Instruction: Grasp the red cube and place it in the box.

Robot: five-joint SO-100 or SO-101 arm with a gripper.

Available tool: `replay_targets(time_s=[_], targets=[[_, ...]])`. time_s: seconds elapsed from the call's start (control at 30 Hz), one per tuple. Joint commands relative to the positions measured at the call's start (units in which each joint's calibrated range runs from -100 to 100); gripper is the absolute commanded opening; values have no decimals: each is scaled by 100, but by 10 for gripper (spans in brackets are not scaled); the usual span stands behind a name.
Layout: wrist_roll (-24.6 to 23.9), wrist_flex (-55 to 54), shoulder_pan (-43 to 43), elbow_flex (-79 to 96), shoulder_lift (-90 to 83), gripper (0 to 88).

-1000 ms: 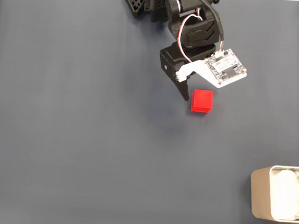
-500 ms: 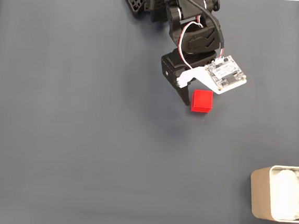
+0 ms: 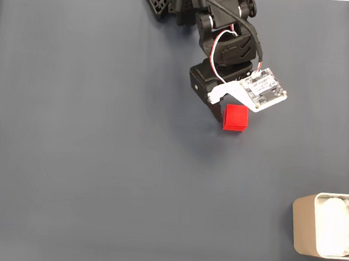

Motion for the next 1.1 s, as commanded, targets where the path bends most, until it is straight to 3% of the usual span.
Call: replay_targets(time_s=[0.0,1.07], targets=[[-39,-120,-47,-19,46,419],[-142,-595,-359,-484,566,424]])
